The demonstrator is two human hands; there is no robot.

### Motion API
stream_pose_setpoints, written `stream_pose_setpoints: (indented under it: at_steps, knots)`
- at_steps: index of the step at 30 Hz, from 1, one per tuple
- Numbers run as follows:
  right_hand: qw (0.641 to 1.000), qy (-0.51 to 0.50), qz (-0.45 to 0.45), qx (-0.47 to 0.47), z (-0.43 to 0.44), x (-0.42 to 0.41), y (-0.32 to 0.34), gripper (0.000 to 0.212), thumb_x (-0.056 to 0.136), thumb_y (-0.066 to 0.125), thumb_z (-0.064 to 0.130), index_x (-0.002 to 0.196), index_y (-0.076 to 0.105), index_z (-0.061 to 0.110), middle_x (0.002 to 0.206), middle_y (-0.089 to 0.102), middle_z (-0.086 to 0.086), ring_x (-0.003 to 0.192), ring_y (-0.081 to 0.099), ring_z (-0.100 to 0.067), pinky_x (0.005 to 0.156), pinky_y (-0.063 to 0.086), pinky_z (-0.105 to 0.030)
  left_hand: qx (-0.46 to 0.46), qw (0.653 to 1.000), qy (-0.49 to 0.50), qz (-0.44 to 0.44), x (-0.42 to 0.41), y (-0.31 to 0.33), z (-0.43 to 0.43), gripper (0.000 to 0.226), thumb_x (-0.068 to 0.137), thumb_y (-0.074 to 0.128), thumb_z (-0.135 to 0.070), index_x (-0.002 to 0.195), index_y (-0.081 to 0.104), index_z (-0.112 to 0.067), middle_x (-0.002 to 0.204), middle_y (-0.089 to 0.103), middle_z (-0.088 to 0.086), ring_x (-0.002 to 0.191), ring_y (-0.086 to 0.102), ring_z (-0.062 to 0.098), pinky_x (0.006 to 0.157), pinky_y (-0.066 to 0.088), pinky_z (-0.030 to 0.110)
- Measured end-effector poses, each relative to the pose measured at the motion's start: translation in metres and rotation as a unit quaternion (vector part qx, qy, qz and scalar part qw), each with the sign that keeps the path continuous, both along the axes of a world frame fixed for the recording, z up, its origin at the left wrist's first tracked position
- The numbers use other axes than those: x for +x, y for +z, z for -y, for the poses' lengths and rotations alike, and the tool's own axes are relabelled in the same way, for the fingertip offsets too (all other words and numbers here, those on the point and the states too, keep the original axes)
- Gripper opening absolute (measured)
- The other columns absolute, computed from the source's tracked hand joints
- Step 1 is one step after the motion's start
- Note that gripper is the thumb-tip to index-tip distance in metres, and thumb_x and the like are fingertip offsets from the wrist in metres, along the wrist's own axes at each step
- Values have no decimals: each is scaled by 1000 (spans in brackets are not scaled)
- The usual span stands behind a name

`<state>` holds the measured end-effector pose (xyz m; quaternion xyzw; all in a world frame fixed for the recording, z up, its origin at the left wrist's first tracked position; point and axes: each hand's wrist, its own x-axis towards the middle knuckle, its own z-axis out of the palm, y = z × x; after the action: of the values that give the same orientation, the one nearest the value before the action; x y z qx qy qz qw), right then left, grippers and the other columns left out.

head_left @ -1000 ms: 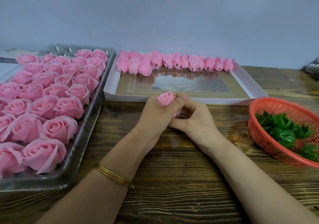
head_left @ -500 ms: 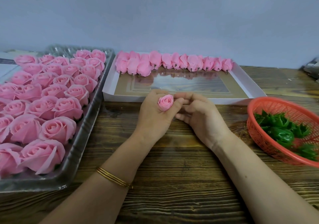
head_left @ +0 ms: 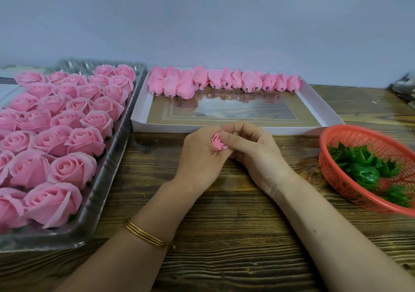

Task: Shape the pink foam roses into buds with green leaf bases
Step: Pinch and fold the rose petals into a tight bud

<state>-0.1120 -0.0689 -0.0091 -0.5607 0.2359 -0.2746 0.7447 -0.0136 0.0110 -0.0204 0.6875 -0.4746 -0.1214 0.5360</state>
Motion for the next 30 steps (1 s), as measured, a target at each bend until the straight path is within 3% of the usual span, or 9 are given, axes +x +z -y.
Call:
stream_pose_setpoints:
  at_steps: [6, 13, 16, 18, 21, 26, 28, 30]
  knots:
    - [1000, 17, 17, 11, 1, -1, 2, 28, 68, 67, 17, 91, 66, 1, 81, 69, -10, 75, 66, -15, 71, 54, -25, 1, 1000, 4, -1, 1, -2, 2, 6, 87, 69, -23, 83, 73, -23, 73, 70, -8, 73, 63, 4, 61, 45, 15]
    - [1000, 2, -1, 2, -1, 0, 0, 40, 64, 80, 9, 99, 64, -4, 87, 66, -19, 82, 63, -26, 91, 47, -46, -12, 1000, -15, 13, 1, 1, -1, 25, 85, 71, -19, 86, 71, -45, 85, 69, -23, 81, 64, -1, 67, 46, 11]
    - [1000, 8, -4, -3, 0, 0, 0, 38, 62, 81, 8, 96, 66, -1, 83, 68, -14, 80, 65, -24, 89, 49, -42, -15, 1000, -10, 16, 0, 1, -1, 29, 84, 71, -18, 98, 65, -42, 86, 68, -20, 81, 64, 3, 68, 49, 19]
    - [1000, 11, -4, -4, 0, 0, 1, 39, 60, 82, 9, 95, 67, 1, 83, 68, -13, 80, 65, -24, 89, 49, -41, -10, 1000, -3, 17, -1, 1, 0, 24, 85, 71, -18, 95, 66, -39, 83, 68, -17, 79, 64, 6, 69, 50, 23]
    - [1000, 13, -2, -14, 1, 0, 1, 37, 60, 83, 6, 93, 66, 1, 81, 68, -10, 79, 65, -23, 86, 52, -36, 3, 1000, 8, 15, -1, 0, 1, 9, 86, 72, -21, 78, 68, -19, 75, 69, -7, 76, 64, 10, 70, 50, 31]
    - [1000, 10, -7, -28, 0, 0, 2, 40, 55, 85, 9, 91, 67, 3, 81, 68, -9, 79, 64, -22, 86, 51, -35, 16, 1000, -8, 9, -1, 1, 1, 11, 88, 70, -24, 89, 76, -14, 86, 74, -1, 86, 67, 16, 78, 53, 42]
    - [1000, 5, -9, -30, 0, 0, 1, 32, 60, 78, 8, 90, 68, 3, 82, 68, -11, 80, 64, -23, 87, 50, -38, 4, 1000, -9, 13, -1, 1, 0, 9, 87, 70, -19, 82, 75, -25, 81, 73, -7, 81, 66, 10, 76, 54, 37]
    - [1000, -1, -10, -27, 0, 1, 0, 28, 64, 73, 10, 90, 67, 2, 84, 67, -15, 81, 63, -26, 90, 48, -44, 2, 1000, -4, 27, -2, 3, -1, 32, 86, 70, -17, 71, 68, -45, 73, 67, -22, 75, 63, 2, 68, 50, 21]
